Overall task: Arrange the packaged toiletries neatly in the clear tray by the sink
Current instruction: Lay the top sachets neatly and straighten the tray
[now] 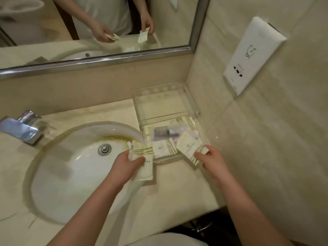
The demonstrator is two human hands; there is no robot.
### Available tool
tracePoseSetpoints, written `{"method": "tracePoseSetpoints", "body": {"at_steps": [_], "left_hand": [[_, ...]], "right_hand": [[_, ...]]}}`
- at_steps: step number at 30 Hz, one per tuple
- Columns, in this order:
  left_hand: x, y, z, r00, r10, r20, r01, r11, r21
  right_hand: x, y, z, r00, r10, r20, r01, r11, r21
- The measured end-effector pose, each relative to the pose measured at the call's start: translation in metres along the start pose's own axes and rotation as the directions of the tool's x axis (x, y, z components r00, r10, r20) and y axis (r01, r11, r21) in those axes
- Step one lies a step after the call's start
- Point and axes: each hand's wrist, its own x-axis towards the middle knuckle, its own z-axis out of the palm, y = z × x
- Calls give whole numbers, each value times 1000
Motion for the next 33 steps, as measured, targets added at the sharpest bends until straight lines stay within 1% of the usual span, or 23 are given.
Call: {"method": "tracePoseSetpoints", "body": {"at_steps": [4, 6, 9, 12, 15, 23, 26, 28, 30, 31, 32, 33], "left_hand": [[17, 26, 27, 1000, 6, 30, -5, 1000, -11], [25, 31, 36, 999, 1, 47, -1, 1000, -13], [35, 33, 45, 997, -9, 70, 10, 1000, -13], [42, 30, 49, 997, -23, 74, 25, 999, -23], [48, 27, 50, 996, -47, 74, 50, 998, -38], [55, 25, 50, 996, -56, 64, 61, 995, -73], [55, 24, 49, 997, -49, 67, 55, 995, -84], [56, 24, 48, 997, -50, 67, 55, 995, -88], [57, 24, 48, 996, -57, 71, 64, 993, -99], [57, 24, 48, 996, -59, 73, 66, 992, -105], [56, 25, 48, 995, -60, 75, 68, 991, -112], [56, 25, 47, 995, -60, 78, 69, 991, -117]], "right_hand": [[37, -10, 0, 999, -4, -50, 8, 996, 88], [49, -14, 6, 997, -8, -72, 16, 994, 104], [60, -19, 12, 995, 2, -102, 4, 998, 60], [69, -21, 11, 994, 7, -113, -5, 1000, 19], [75, -21, 11, 988, 13, -154, -16, 1000, -13], [82, -13, 10, 983, -92, -158, 63, 982, -180], [84, -7, 14, 984, -109, -144, 67, 961, -268], [82, -5, 17, 977, -151, -152, 75, 905, -419], [78, -3, 20, 955, -240, -174, 81, 776, -626], [76, -2, 22, 941, -283, -185, 74, 708, -702], [73, -2, 23, 923, -328, -200, 72, 660, -748], [69, -3, 25, 905, -365, -217, 73, 637, -768]]}}
